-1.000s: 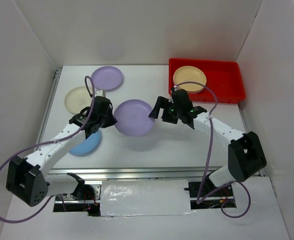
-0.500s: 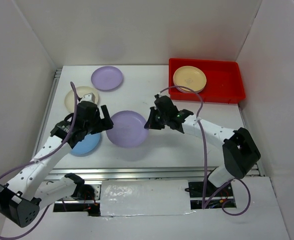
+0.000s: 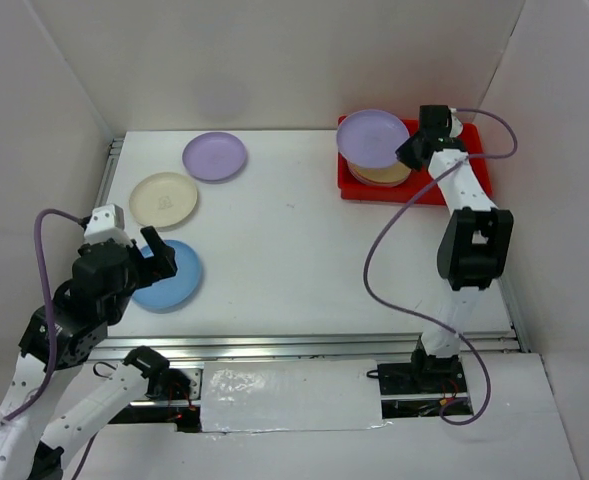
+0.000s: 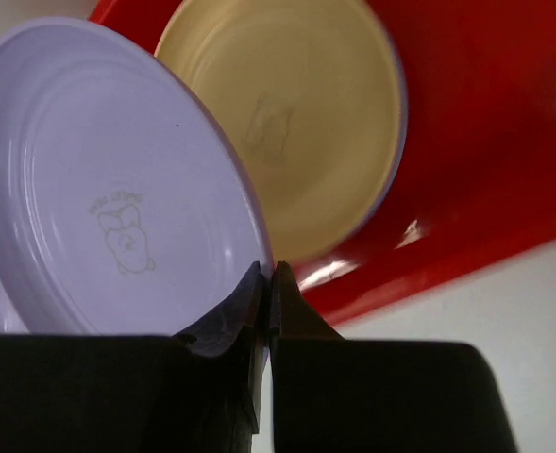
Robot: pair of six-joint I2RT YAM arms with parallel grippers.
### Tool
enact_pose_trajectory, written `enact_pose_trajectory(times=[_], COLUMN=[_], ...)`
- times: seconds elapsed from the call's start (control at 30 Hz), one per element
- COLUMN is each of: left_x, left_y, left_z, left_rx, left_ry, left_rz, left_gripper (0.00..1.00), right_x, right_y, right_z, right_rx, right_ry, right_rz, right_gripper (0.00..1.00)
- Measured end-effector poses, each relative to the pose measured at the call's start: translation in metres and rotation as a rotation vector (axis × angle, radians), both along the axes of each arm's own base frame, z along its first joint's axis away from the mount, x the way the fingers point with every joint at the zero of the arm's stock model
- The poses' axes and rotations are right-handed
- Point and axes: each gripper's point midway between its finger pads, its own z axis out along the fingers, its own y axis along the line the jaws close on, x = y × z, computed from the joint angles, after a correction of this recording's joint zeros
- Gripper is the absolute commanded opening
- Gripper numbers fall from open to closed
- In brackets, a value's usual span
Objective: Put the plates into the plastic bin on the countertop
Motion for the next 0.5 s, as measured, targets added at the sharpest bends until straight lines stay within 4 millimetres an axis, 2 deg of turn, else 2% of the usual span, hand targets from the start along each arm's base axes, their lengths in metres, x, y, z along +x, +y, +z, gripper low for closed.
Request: enact_pose_trajectory(times=[0.1,0.17,0.2,0.23,0.27,0.33,0.4,0.5], left_x=[-0.007,-0.010,-0.011,-0.011,-0.012,-0.011,-0.010,-0.008], left_y=[0.005,0.008,0.009,0.010,0.010,0.010,0.010,0.008], left_z=[-0.023,-0.030,-0.031,-0.030,-0.029,-0.028,-0.028,-0.028], left_rx=[0.028,0.034,0.033,0.032,0.030,0.027,0.028,0.030], left_ry=[0.033,0.040,0.036,0.030,0.026,0.018,0.019,0.023], left_rz=[0.010,0.016,0.018,0.020,0.021,0.023,0.023,0.023], left_gripper=[0.99,0.99,0.99,0.99,0.99,0.99,0.99,0.99], right_x=[0.039,0.054,0.058,0.061,0.064,0.065,0.063,0.058], right_y=[-0.034,-0.048,-0.053,-0.059,-0.062,-0.066,-0.067,-0.059], right_z=[-0.021,-0.042,-0.052,-0.062,-0.071,-0.081,-0.082,-0.065], right_rx=[-0.011,-0.009,-0.004,0.002,0.014,0.032,0.037,0.025], right_ry=[0.037,0.081,0.099,0.126,0.144,0.172,0.183,0.150], right_rz=[-0.069,-0.090,-0.096,-0.102,-0.103,-0.101,-0.100,-0.084], right_gripper=[0.03,0.06,0.11,0.25,0.69,1.00,1.00,1.00])
